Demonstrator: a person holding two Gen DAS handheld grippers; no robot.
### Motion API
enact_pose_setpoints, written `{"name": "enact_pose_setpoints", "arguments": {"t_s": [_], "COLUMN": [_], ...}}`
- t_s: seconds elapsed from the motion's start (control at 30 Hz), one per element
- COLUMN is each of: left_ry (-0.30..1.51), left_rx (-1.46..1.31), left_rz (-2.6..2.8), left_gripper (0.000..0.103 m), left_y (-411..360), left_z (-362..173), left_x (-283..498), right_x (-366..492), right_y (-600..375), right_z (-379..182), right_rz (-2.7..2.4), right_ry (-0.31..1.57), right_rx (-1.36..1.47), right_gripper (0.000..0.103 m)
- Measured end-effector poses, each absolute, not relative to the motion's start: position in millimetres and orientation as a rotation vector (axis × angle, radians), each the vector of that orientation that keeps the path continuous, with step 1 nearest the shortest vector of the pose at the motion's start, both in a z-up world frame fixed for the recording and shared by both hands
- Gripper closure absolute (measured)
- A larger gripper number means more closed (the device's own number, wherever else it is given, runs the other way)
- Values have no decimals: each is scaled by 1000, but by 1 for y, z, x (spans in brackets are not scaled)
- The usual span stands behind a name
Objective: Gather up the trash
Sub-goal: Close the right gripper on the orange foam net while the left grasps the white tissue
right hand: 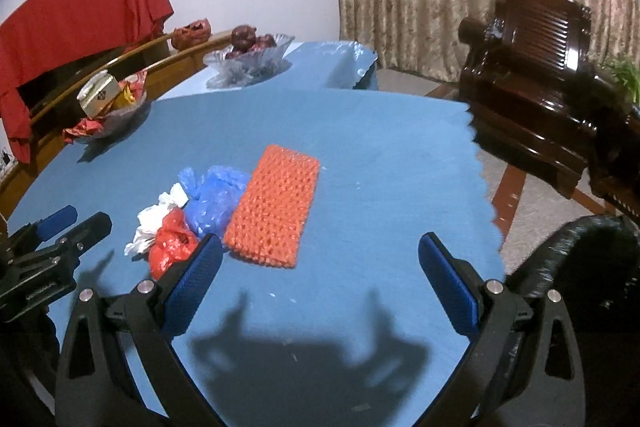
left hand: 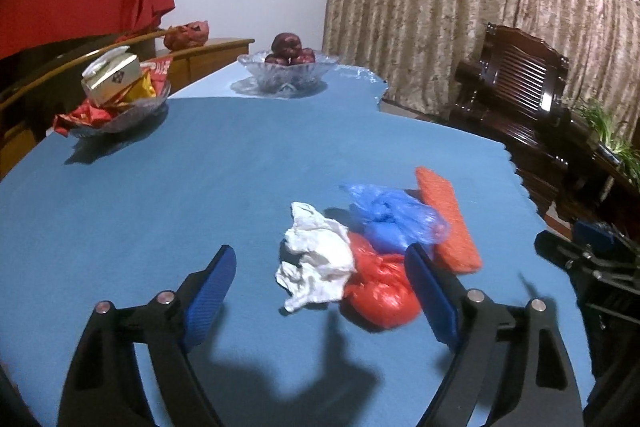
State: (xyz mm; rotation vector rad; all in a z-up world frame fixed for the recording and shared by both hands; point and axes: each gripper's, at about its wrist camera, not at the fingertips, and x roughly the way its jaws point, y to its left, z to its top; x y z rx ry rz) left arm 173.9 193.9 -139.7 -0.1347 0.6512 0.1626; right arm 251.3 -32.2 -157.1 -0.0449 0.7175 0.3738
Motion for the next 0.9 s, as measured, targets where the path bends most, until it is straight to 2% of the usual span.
{"name": "enact_pose_setpoints", "arguments": {"t_s": [0.13, 0.2, 0.33, 0.5, 0.67, 0.83, 0.9], "left_ry": [670, 681, 702, 744, 791, 808, 810], "left_rx": [-135, -136, -146, -159, -171, -185, -194], "left_rz": [166, 167, 171, 158, 137, 103, 91], "left_gripper": [21, 22, 24, 30, 37, 53, 61], "left_y": [200, 204, 209, 213, 214, 215, 215], "left_z": [-149, -155, -164, -179, -190, -194, -194], "left_x": [189, 196, 207, 218, 226, 230, 231], "right_x": [267, 274, 287, 298, 300, 301, 300], "right_y": [-17, -11, 0, 11, 16, 17, 17], "right_z": [-171, -178, -191, -207, -219, -219, -217], "right_rz": [381, 385, 391, 401, 423, 473, 500], "right_ry": [749, 774, 808, 862, 903, 908, 913], "right_rx": [-58, -61, -68, -88, -73, -45, -29], "right_gripper": [15, 22, 24, 34, 38, 59, 72]}}
